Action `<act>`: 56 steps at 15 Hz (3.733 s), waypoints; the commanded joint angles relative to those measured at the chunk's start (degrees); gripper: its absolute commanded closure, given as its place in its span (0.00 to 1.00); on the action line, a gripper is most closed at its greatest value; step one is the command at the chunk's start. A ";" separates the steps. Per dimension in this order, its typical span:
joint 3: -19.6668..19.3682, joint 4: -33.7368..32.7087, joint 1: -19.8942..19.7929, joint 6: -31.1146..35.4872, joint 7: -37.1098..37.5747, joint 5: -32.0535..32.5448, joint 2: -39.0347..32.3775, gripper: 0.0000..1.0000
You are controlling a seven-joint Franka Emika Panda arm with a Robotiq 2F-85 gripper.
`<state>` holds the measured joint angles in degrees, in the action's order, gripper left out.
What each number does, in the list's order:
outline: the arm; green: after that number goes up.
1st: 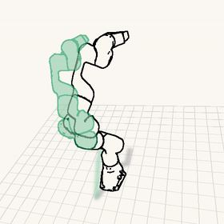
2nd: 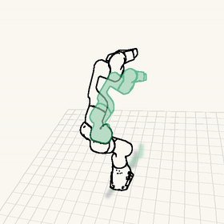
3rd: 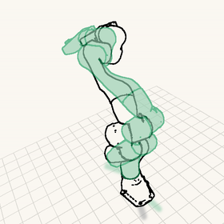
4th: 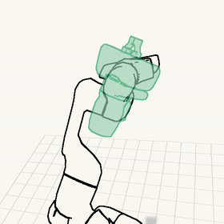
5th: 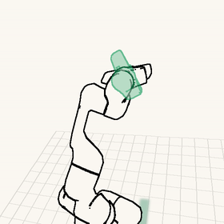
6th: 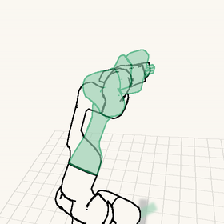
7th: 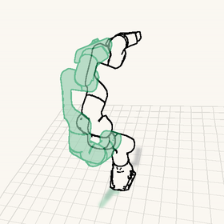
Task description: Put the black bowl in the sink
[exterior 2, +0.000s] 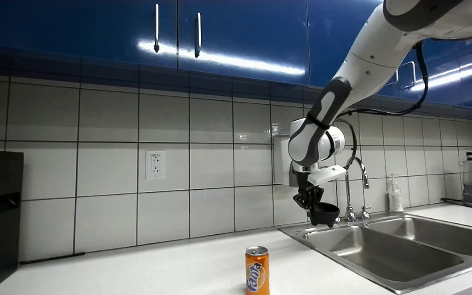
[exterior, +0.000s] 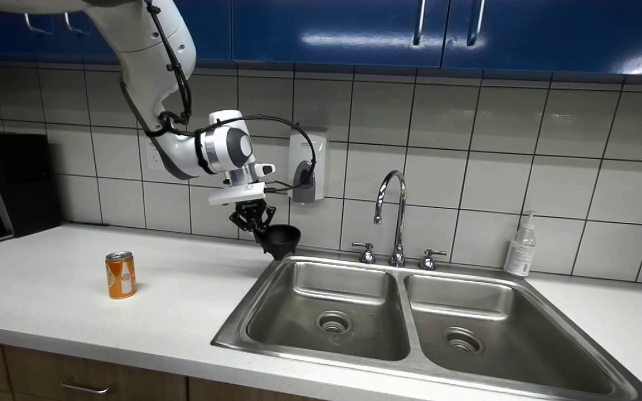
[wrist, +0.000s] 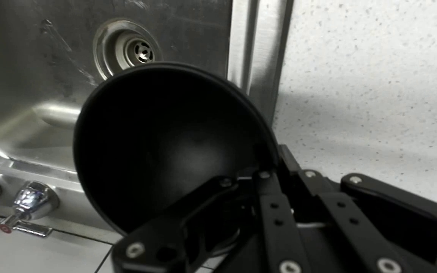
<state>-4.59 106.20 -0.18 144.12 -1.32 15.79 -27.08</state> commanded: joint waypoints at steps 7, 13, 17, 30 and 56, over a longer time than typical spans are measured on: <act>0.05 0.52 -8.16 1.69 -9.16 -5.12 0.60 0.98; -0.02 -0.75 -12.23 0.83 -14.41 -8.41 -1.73 0.98; -0.45 -1.68 -13.18 0.65 -14.86 -8.54 -4.34 0.98; -0.19 -3.85 -14.22 0.26 -15.10 -8.64 -11.04 0.98; -0.11 -6.50 -17.20 -2.70 -14.74 -10.58 -19.24 0.98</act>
<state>-5.28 101.94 -16.47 144.04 -14.41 6.33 -45.53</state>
